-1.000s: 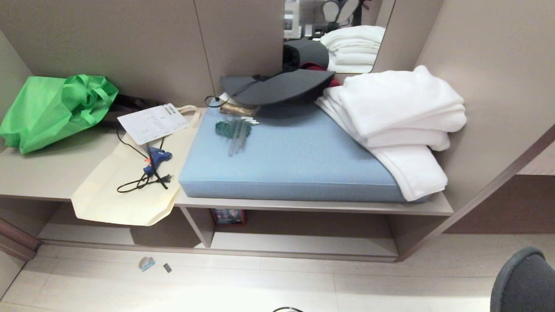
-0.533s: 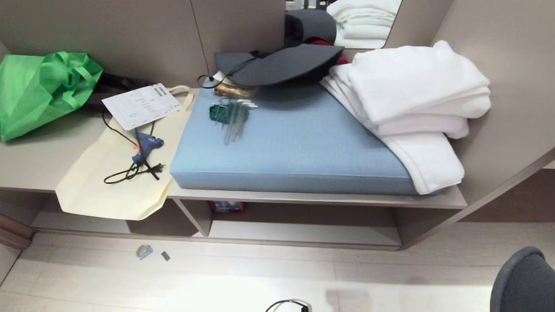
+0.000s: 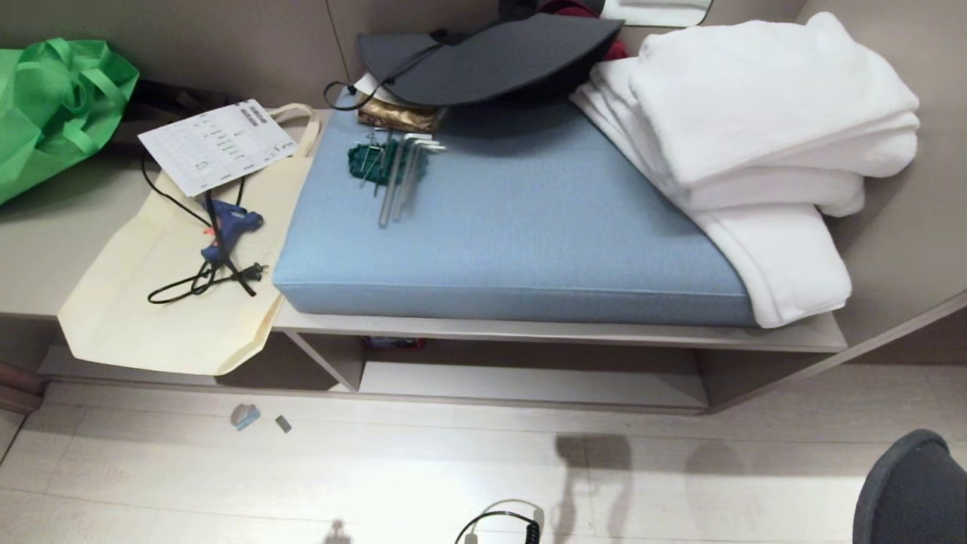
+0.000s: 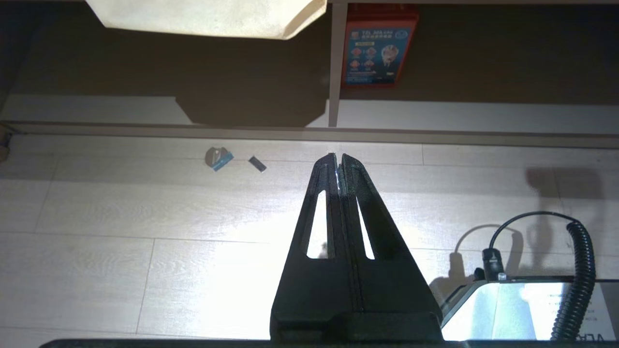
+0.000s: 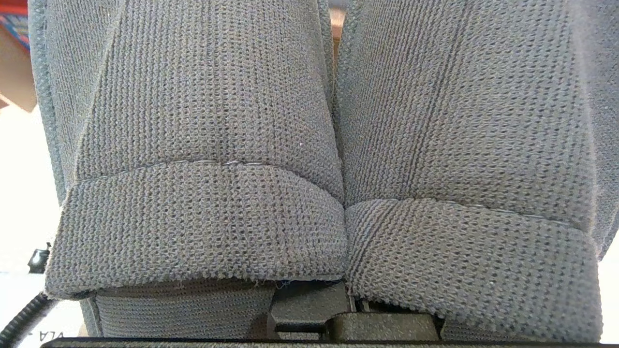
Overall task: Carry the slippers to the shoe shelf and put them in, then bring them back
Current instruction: Place the slippers into the shoe cabinet
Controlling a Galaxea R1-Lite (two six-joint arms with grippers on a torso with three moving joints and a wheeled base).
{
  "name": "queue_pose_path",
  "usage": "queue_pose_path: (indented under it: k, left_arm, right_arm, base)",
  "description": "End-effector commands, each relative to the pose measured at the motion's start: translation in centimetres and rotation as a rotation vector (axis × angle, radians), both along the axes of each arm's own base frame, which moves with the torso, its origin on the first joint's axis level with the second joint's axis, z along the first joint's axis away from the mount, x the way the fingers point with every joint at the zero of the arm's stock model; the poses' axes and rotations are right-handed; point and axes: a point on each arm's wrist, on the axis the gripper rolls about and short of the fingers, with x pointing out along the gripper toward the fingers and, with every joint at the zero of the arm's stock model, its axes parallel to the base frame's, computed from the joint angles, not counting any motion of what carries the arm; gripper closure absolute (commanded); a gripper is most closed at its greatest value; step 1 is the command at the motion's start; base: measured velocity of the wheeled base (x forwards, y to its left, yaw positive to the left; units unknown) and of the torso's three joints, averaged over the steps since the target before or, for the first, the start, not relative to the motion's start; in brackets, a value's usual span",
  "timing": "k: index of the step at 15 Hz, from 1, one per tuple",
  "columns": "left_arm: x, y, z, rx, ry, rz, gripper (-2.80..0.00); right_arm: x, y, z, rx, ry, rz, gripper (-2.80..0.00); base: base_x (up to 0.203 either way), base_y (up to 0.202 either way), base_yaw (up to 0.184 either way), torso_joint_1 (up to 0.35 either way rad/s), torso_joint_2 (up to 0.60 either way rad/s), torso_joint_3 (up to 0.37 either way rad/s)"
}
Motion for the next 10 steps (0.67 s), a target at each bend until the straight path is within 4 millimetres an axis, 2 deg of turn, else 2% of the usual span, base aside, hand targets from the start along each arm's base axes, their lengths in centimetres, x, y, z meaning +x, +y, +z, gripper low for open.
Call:
queue_pose_path:
  k: [1, 10]
  left_arm:
    - [0.01, 0.0, 0.0, -0.001, 0.001, 0.001, 0.0]
    - [0.01, 0.0, 0.0, -0.001, 0.001, 0.001, 0.0]
  right_arm:
    - [0.02, 0.0, -0.04, 0.0, 0.003, 0.001, 0.0]
    - [0.02, 0.0, -0.04, 0.0, 0.003, 0.001, 0.0]
  base:
    - [0.0, 0.0, 0.0, 0.007, 0.01, -0.194]
    - [0.0, 0.0, 0.0, 0.002, 0.0, -0.198]
